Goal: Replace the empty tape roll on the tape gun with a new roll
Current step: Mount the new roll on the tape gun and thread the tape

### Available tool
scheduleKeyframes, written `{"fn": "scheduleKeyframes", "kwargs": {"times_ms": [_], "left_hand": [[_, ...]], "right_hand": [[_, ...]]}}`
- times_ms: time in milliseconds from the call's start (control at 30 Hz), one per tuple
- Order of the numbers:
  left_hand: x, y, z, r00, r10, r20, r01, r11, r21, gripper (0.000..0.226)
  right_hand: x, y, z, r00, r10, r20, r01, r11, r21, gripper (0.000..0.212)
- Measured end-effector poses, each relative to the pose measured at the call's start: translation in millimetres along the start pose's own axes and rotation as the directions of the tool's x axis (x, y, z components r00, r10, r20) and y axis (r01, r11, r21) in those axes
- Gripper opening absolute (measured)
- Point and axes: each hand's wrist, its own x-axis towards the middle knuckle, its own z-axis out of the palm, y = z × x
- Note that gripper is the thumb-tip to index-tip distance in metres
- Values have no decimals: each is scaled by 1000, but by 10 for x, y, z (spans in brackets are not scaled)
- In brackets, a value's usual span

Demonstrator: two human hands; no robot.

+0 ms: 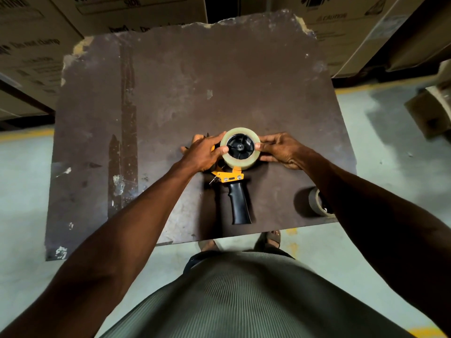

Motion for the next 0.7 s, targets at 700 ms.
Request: {"fn": "scheduleKeyframes", "kwargs": {"times_ms": [700], "left_hand": [[-133, 110, -32, 996, 19, -82, -1, 977, 215, 53]], "right_hand": [[-171, 112, 263, 979, -87, -184, 74, 994, -76, 30]]}}
